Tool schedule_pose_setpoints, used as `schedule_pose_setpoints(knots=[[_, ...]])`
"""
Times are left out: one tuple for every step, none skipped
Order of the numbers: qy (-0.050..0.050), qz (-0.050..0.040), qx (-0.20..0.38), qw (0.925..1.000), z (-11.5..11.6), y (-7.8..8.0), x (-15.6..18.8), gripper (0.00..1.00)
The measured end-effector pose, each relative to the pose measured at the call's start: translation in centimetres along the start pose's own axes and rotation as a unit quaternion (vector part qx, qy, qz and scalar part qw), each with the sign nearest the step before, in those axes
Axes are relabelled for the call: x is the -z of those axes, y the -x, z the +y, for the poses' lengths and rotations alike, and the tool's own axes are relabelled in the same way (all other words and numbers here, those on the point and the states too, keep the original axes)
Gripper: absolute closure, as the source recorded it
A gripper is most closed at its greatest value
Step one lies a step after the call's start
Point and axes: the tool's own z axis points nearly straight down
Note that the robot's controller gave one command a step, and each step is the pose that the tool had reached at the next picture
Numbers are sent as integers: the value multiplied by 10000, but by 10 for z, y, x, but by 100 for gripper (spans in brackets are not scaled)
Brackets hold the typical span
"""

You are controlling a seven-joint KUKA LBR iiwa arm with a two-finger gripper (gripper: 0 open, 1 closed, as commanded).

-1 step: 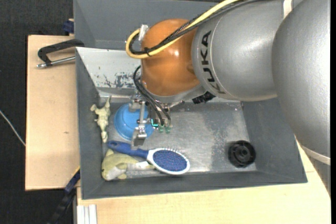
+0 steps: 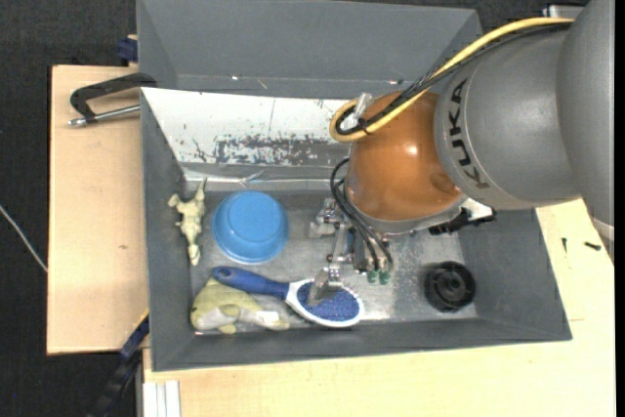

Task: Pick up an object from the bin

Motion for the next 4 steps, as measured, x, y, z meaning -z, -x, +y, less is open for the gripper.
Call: schedule_pose_setpoints(knots=[[30,-38,2073,9783,88,-4,-2,0],[40,23,1590,9873,58,9,-41,0],[31,-9,1576,9875,57,11,-39,100],[30,-72,1712,9852,95,10,107,100]])
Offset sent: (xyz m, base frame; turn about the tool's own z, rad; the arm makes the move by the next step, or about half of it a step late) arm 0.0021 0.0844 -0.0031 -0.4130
